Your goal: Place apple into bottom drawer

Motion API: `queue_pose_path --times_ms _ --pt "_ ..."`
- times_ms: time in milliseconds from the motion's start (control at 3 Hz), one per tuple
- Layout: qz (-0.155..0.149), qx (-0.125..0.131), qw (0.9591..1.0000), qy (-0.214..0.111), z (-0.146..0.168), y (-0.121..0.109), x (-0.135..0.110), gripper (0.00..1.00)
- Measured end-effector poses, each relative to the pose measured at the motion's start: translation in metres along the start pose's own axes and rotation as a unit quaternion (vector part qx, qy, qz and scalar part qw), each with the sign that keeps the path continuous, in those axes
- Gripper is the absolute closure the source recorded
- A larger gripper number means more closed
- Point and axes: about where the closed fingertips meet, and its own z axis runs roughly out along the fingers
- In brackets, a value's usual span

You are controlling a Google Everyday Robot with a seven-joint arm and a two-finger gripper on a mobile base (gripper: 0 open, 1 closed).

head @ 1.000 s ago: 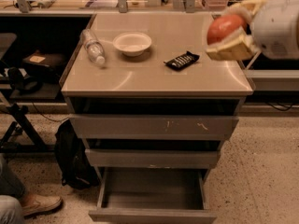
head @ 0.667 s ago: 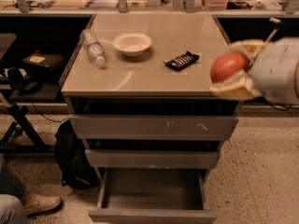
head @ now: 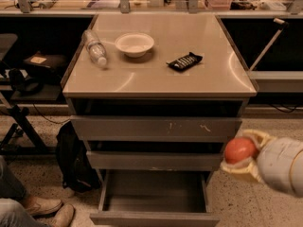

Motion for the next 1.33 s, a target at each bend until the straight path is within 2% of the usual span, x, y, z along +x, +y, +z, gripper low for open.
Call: queue_pose_path --times_ms 333,667,1000,1333 --pt "0.041 -0.056 0.9955 0.065 0.03 0.059 0.068 1.0" --pt "0.056 -0.066 0.9931 0.078 0.033 0.073 0.077 1.0" --pt "0.045 -0.059 0.9938 0.083 0.029 0.071 0.072 1.0" --pt "0.039 -0.085 0.9915 0.09 0.06 0.107 0.092 1.0"
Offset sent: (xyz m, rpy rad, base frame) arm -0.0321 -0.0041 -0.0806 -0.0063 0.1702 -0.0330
